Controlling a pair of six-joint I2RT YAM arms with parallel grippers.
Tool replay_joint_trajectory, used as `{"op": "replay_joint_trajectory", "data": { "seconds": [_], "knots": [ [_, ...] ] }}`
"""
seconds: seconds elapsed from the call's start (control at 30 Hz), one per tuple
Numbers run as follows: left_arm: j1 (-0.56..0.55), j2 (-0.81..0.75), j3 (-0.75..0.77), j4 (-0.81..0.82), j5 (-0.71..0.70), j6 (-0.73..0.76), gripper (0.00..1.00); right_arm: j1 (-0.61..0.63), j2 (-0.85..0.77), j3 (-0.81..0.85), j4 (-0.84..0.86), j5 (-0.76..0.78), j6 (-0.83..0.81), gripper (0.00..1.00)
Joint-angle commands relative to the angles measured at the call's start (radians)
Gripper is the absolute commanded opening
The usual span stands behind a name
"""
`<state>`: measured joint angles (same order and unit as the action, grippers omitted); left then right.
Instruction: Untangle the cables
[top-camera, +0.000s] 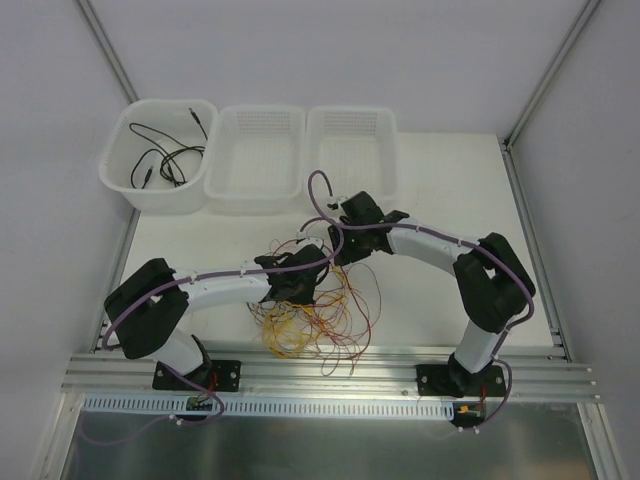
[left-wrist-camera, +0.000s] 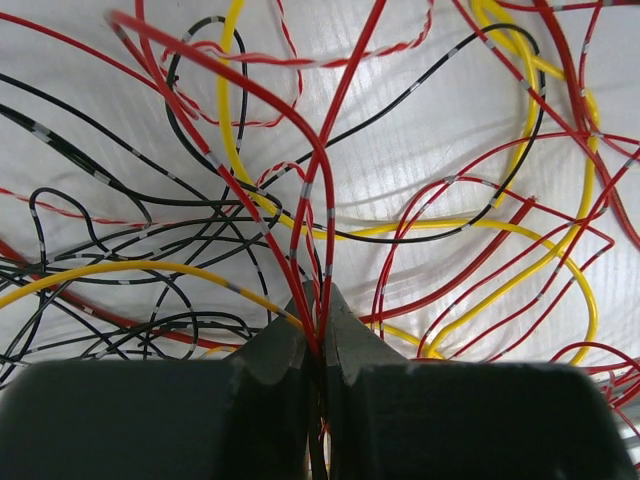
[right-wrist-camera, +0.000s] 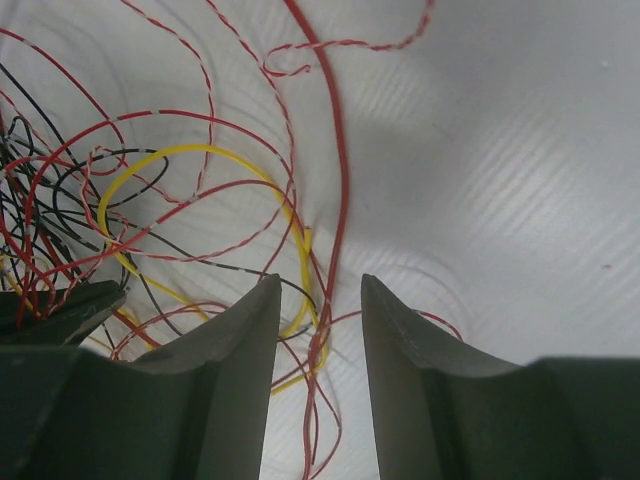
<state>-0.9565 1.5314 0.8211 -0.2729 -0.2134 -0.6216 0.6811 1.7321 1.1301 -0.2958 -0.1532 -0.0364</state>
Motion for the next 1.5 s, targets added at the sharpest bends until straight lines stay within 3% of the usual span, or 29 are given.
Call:
{"op": "replay_joint_trajectory", "data": {
  "seconds": [0.0, 0.33, 1.0, 1.1, 1.13, 1.2, 1.47],
  "knots": [
    [-0.013, -0.053, -0.031, 0.063, 0.002, -0.021, 0.00, 0.037, 0.035, 0.071, -0.003, 0.055, -0.037, 0.41],
    [-0.013, -0.057, -0.063, 0.106, 0.022, -0.038, 0.00, 0.057, 0.138, 0.112, -0.019, 0.204, -0.022, 0.31],
    [-0.013, -0.080, -0.076, 0.109, 0.006, -0.047, 0.00, 0.103, 0.257, 0.201, -0.146, 0.199, -0.042, 0.24],
    [-0.013, -0.093, -0.083, 0.109, -0.001, -0.052, 0.00, 0.100, 0.285, 0.215, -0.181, 0.198, -0.046, 0.17],
    [-0.011, -0.099, -0.086, 0.107, -0.007, -0.053, 0.00, 0.088, 0.287, 0.214, -0.183, 0.199, -0.039, 0.07],
    [-0.011, -0.123, -0.102, 0.107, -0.024, -0.059, 0.00, 0.063, 0.279, 0.205, -0.186, 0.185, -0.023, 0.01],
    [0.041, -0.192, -0.152, 0.077, -0.061, -0.067, 0.00, -0.155, 0.066, 0.061, -0.239, 0.325, 0.061, 0.01]
  ]
}}
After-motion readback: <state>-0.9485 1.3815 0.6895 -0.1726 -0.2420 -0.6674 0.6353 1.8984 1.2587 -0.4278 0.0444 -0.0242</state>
